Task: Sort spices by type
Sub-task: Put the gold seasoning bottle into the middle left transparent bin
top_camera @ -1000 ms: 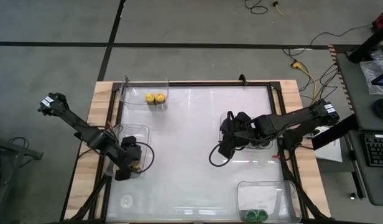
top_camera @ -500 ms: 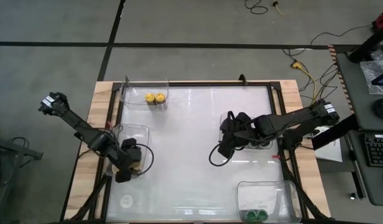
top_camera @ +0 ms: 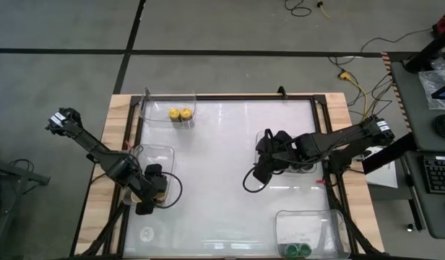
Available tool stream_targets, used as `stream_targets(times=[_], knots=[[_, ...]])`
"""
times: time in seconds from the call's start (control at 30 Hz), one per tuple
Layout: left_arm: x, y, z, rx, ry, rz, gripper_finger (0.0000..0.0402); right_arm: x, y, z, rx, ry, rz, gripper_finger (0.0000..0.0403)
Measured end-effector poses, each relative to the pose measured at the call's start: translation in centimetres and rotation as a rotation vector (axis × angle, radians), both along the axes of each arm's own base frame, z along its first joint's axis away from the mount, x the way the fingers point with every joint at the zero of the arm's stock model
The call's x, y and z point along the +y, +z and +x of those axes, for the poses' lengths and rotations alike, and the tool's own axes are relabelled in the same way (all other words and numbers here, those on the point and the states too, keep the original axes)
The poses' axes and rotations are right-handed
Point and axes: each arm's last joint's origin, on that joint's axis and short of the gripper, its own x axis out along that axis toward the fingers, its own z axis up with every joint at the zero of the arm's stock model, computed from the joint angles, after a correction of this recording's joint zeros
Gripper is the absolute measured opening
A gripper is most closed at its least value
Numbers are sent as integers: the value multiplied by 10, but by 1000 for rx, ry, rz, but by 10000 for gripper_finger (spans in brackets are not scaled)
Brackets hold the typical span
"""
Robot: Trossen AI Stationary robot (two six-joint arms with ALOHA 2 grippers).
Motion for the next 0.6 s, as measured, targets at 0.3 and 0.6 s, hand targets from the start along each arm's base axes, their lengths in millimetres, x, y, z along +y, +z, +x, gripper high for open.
stream_targets(times=[0.3,0.6], knots=[[0,1,-2,22,-5,-31,285,0,0,0,1,0,0,363],[-1,1,-2,39,12,-60,303,0,-1,0,-6,-4,3,363]])
